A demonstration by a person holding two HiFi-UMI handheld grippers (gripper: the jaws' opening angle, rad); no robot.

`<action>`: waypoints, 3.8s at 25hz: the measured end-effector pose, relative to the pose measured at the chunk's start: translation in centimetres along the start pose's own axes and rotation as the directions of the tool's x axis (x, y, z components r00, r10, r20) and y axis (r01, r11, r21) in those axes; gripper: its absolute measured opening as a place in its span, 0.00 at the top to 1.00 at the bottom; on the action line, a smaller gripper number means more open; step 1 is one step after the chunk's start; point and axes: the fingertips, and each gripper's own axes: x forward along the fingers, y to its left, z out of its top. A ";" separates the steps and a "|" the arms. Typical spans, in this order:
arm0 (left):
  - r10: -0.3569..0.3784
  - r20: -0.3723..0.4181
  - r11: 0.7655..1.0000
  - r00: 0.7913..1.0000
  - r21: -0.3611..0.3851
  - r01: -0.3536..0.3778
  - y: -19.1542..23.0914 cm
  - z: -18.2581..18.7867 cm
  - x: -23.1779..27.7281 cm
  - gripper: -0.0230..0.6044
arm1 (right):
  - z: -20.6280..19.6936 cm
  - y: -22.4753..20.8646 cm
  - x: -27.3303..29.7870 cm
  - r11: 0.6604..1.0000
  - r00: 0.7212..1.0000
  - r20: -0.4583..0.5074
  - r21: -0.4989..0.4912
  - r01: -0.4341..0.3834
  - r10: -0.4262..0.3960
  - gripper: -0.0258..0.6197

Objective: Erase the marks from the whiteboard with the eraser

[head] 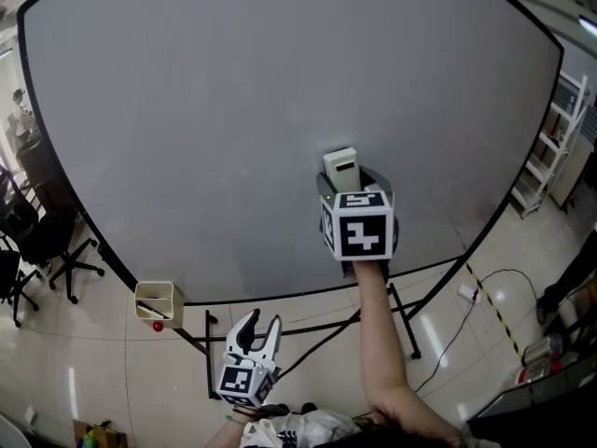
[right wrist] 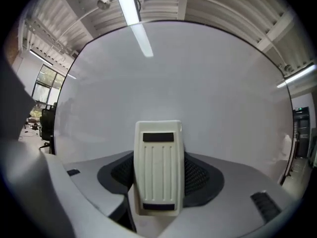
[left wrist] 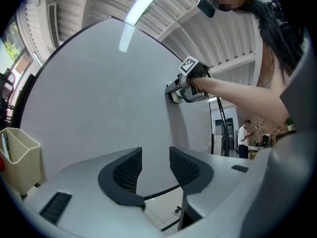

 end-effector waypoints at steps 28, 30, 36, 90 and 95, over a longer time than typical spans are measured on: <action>-0.049 -0.037 0.999 0.998 0.001 0.049 -1.8 -1.5 1.1 0.72 | 2.7 -9.1 -1.5 0.971 0.995 0.031 0.216 -0.100 0.095 0.53; -0.045 -0.026 0.999 0.999 0.003 0.045 -1.9 -1.2 1.3 0.72 | 2.4 -9.1 -1.4 0.979 0.998 0.015 0.194 -0.061 0.059 0.53; -0.051 -0.009 0.999 0.999 0.002 0.051 -2.3 -0.3 1.4 0.72 | -8.8 -5.7 0.4 0.981 0.974 -0.196 0.178 -0.082 0.117 0.53; 0.045 -0.004 0.999 0.999 0.009 -0.045 0.3 -0.6 -0.7 0.72 | 6.9 1.9 -1.2 0.997 0.995 0.075 -0.055 -0.054 0.058 0.54; 0.060 0.002 0.998 0.998 0.005 -0.060 1.0 -0.4 -1.4 0.72 | -4.2 3.8 0.7 0.995 0.992 -0.121 -0.091 -0.048 0.037 0.54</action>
